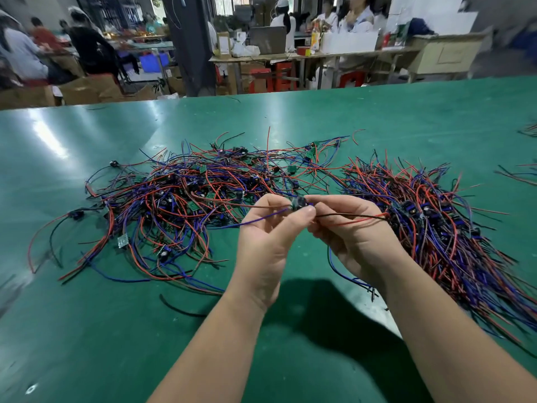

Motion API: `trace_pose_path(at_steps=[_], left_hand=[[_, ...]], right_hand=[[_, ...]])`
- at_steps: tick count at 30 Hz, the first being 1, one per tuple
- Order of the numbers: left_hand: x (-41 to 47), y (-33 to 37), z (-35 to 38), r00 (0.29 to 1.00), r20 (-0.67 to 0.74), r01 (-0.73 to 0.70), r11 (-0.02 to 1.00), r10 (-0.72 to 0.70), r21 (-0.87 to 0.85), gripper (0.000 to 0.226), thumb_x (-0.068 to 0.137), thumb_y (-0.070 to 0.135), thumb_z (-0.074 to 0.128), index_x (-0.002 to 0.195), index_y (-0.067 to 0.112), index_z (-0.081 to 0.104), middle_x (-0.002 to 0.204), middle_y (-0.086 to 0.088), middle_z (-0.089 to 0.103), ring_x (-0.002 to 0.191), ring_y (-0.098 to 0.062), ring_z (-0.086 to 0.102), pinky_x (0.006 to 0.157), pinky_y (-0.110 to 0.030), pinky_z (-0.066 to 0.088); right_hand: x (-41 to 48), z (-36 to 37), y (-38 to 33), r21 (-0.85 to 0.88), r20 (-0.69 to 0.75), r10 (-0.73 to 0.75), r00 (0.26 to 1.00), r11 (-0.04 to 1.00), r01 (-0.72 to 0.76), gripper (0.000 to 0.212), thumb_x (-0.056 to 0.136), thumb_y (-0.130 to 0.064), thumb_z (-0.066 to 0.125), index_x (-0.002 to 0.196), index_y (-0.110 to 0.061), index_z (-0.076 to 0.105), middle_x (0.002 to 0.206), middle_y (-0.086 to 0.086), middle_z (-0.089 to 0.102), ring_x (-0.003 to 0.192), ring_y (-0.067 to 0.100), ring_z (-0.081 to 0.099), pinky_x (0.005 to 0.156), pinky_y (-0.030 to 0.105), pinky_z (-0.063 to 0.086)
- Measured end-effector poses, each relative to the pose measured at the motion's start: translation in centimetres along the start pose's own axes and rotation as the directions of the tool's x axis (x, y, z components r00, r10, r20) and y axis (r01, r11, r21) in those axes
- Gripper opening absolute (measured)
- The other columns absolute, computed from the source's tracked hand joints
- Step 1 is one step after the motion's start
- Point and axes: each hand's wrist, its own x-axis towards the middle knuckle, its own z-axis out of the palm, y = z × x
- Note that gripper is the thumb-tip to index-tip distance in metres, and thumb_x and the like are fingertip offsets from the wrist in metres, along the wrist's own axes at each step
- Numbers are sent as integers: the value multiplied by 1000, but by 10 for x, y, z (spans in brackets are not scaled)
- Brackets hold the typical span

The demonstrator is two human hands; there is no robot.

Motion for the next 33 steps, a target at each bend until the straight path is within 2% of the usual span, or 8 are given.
trace_pose_path(at_steps=[8, 14, 19, 21, 24, 27, 30, 33], left_hand=[[1, -8, 2, 978, -141, -145, 988, 152, 60, 19, 64, 23, 77, 61, 25, 58, 63, 3, 51, 64, -15, 45, 65, -28, 39], [-4, -11, 6, 947, -1, -311, 916, 322, 254, 24, 77, 12, 72, 67, 20, 52, 59, 14, 53, 55, 1, 47, 58, -11, 40], [-3, -8, -1, 919, 185, -390, 733, 348, 558, 12, 75, 20, 73, 80, 23, 62, 76, 11, 65, 64, -6, 56, 64, -24, 48], [1, 0, -5, 952, 129, -304, 798, 278, 521, 7, 76, 17, 70, 79, 22, 67, 72, 10, 67, 60, -6, 56, 59, -23, 49], [7, 18, -11, 998, -31, 65, 977, -60, 203, 12, 79, 25, 71, 76, 14, 70, 67, -3, 70, 50, -11, 59, 50, -23, 52], [5, 19, -11, 974, 11, 216, 938, -228, 273, 42, 54, 47, 79, 70, 9, 69, 66, -7, 69, 49, -13, 62, 49, -22, 52], [0, 8, -6, 969, 27, 220, 903, -247, 369, 19, 65, 24, 81, 69, 8, 72, 60, -5, 67, 47, -10, 60, 51, -22, 53], [3, 5, -10, 943, 5, 302, 863, -332, 406, 8, 75, 7, 75, 67, 8, 73, 58, -6, 66, 47, -11, 61, 52, -23, 55]], right_hand=[[-6, 0, -7, 3, 146, -4, 989, 1000, 4, 30, 58, 0, 69, 84, -12, 77, 75, 5, 73, 66, 11, 67, 62, 16, 52], [-2, 1, -8, 117, -41, 26, 999, 993, -21, 16, 66, -20, 64, 72, -9, 74, 65, 0, 69, 57, 6, 61, 56, 16, 47], [0, -2, -14, 265, -18, 28, 999, 964, -22, 20, 76, -18, 56, 66, -13, 73, 63, -1, 66, 52, 5, 60, 50, 16, 49], [1, -5, -16, 282, -34, 40, 999, 959, -29, 21, 75, -18, 56, 64, -14, 73, 61, -1, 62, 49, 6, 58, 49, 16, 49], [1, -11, -17, 208, -41, 51, 998, 977, -42, 16, 73, -18, 60, 64, -13, 72, 61, -1, 63, 46, 4, 55, 48, 15, 49], [2, -13, -12, -24, 6, -20, 1000, 1000, 20, 10, 69, -19, 66, 64, -13, 72, 64, 1, 65, 50, 7, 54, 48, 15, 46], [3, -15, -5, -313, -9, -74, 997, 947, 67, 10, 72, -18, 70, 69, -8, 70, 62, 7, 61, 50, 10, 50, 45, 17, 38], [6, -17, -2, -384, -117, -58, 991, 923, 9, 12, 80, -1, 69, 72, -10, 70, 57, 4, 61, 46, 7, 50, 42, 15, 33]])
